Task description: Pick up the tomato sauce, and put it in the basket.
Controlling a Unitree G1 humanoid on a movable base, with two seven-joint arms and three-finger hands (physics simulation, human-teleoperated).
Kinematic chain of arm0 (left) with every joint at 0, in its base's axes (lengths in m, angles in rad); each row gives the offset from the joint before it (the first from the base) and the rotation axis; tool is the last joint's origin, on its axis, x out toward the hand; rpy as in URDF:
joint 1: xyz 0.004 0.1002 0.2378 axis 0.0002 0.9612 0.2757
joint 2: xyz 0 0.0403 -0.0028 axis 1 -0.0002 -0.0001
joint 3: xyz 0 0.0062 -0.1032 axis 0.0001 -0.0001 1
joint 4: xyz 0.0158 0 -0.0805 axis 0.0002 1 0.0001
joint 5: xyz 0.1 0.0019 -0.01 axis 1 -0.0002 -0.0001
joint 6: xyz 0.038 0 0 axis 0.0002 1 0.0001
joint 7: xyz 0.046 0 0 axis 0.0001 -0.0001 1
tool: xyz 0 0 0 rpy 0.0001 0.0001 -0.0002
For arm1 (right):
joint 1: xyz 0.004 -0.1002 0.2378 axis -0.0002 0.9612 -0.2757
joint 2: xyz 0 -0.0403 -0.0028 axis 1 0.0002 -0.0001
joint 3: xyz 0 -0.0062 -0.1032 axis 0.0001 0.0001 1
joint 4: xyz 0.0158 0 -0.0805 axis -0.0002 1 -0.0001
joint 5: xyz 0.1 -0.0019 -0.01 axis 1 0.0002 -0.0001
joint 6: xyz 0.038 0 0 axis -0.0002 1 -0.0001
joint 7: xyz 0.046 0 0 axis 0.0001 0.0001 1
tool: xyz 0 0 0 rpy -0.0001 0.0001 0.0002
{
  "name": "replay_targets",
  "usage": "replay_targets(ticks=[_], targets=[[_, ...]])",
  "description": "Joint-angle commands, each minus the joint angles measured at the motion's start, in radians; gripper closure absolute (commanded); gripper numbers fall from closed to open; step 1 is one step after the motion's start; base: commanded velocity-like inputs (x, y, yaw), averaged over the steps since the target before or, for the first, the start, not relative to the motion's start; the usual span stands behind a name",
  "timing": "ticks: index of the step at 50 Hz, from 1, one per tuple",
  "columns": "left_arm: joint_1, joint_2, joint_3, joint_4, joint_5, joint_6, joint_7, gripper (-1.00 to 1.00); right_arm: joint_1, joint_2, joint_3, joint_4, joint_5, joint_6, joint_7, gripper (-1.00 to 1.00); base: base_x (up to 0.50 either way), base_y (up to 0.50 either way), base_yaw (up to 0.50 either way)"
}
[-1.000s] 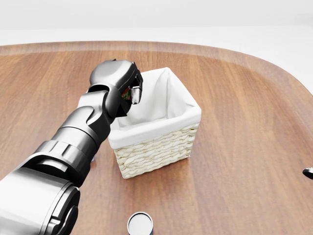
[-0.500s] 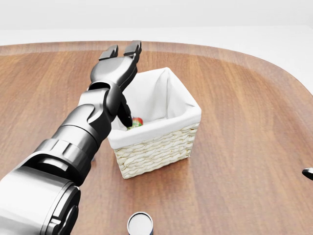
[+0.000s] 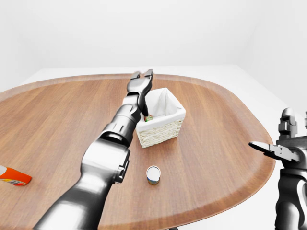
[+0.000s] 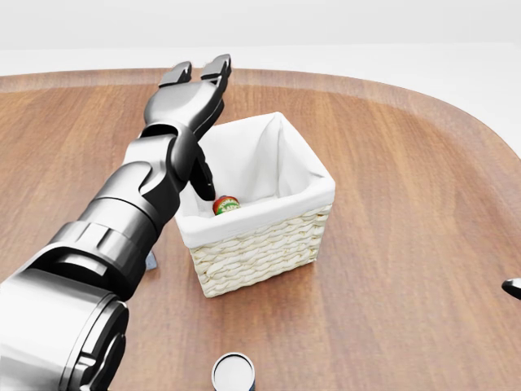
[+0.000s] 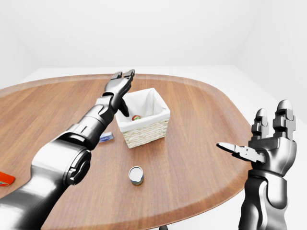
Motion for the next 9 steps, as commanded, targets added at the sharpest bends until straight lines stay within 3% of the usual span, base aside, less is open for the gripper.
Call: replay_targets(ticks=[1, 2, 3, 4, 7, 9], targets=[[-0.105, 0.046, 0.027, -0.009, -0.017, -0.01, -0.041, -1.0, 0.0, -0.003, -0.006, -0.002, 0.007, 0.0, -0.001, -1.0, 0.0, 0.0, 0.0], [-0.125, 0.051, 0.042, -0.011, -0.04, -0.017, -0.051, -1.0, -0.002, -0.003, -0.005, -0.001, 0.006, 0.0, -0.002, -1.0, 0.0, 0.0, 0.0], [-0.161, 0.059, 0.063, -0.02, -0.077, -0.047, -0.067, -1.0, -0.003, -0.001, 0.0, 0.004, 0.001, 0.0, -0.002, -1.0, 0.0, 0.0, 0.0], [-0.176, 0.065, 0.052, -0.021, -0.078, -0.061, -0.057, -1.0, -0.003, -0.001, 0.001, 0.005, 0.0, 0.0, -0.002, -1.0, 0.0, 0.0, 0.0], [-0.216, 0.078, 0.059, -0.029, -0.118, -0.088, -0.058, -1.0, 0.001, 0.0, 0.003, 0.001, -0.001, 0.0, -0.002, -1.0, 0.0, 0.0, 0.0], [-0.238, 0.084, 0.071, -0.036, -0.16, -0.093, -0.058, -1.0, 0.002, -0.001, -0.001, -0.003, 0.002, 0.0, -0.002, -1.0, 0.0, 0.0, 0.0]])
